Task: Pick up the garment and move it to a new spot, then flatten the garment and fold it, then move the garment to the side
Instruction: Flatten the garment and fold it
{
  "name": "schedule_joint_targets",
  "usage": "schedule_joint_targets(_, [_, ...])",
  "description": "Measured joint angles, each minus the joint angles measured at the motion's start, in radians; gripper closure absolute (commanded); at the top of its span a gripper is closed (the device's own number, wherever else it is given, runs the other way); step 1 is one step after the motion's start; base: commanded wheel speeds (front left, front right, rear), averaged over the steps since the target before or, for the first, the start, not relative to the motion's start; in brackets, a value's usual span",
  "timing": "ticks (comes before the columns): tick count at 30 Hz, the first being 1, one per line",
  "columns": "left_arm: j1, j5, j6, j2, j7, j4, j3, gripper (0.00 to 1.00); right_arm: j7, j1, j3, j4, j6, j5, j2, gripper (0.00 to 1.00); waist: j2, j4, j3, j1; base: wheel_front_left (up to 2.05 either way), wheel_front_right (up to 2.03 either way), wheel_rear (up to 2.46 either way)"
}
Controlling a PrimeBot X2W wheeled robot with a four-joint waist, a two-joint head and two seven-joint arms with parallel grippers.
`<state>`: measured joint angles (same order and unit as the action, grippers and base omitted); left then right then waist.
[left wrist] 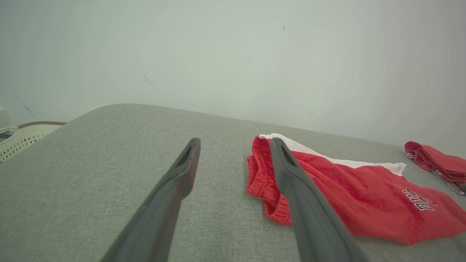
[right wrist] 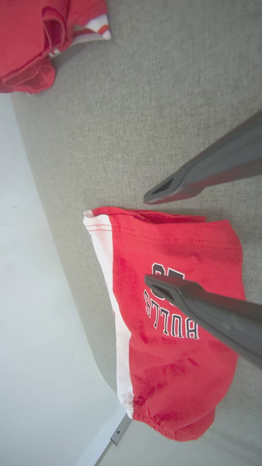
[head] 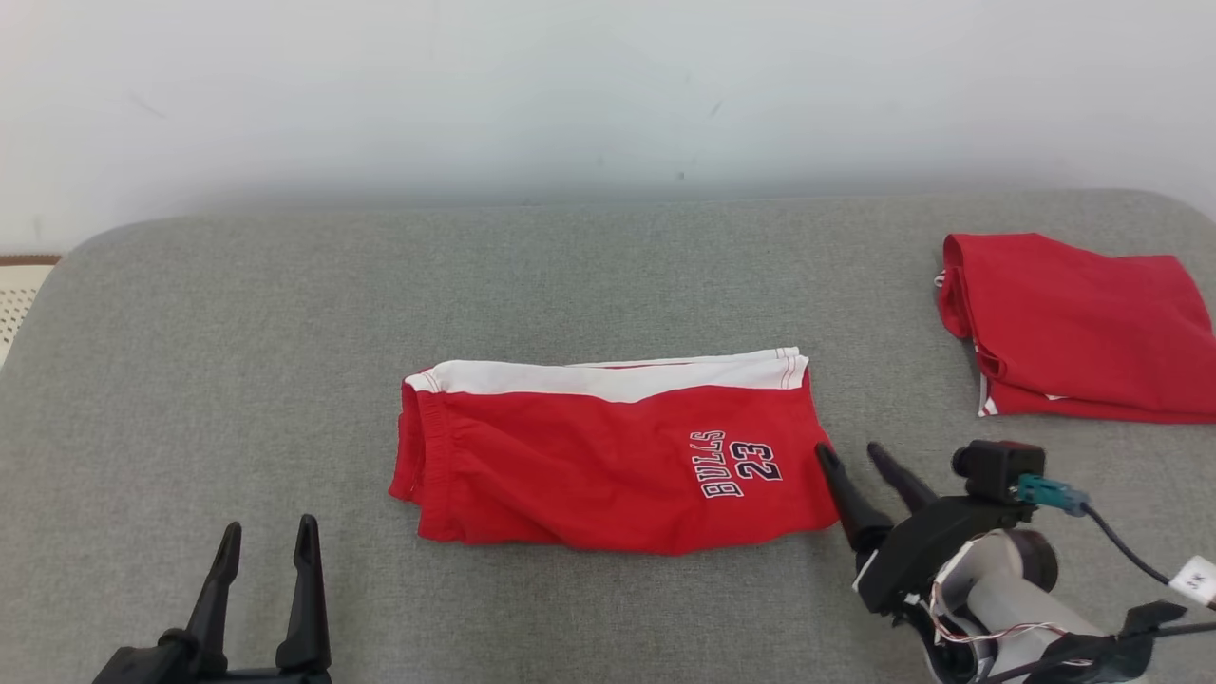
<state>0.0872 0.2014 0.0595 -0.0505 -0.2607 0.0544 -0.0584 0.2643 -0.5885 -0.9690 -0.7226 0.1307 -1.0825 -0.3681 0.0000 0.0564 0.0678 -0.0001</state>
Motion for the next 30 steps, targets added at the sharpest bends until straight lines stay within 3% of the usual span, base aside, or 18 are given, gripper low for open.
schedule_joint_targets(7, [-0.030,-0.038,-0.011,0.000,0.000,-0.013,-0.029,0.00,0.000,0.093,0.297,0.126,0.000,0.301,0.013,0.00,0.0000,-0.020,-0.022,0.0000,0.00,0.00,0.00])
schedule_joint_targets(12, [-0.056,-0.048,-0.024,0.000,0.000,-0.030,-0.041,0.00,0.000,0.227,0.477,0.256,0.000,0.469,0.068,0.00,0.0000,-0.032,-0.040,0.0001,0.00,0.00,0.00])
schedule_joint_targets(25, [-0.109,-0.106,-0.054,-0.008,0.000,-0.057,-0.083,0.00,0.000,0.415,0.657,0.447,0.000,0.739,0.138,0.00,0.0000,-0.061,-0.072,0.0001,0.00,0.00,0.00])
schedule_joint_targets(30, [-0.130,-0.109,-0.062,-0.007,0.000,-0.071,-0.091,0.00,0.000,0.458,0.687,0.487,0.000,0.784,0.164,0.00,0.0000,-0.073,-0.073,0.0001,0.00,0.00,0.00])
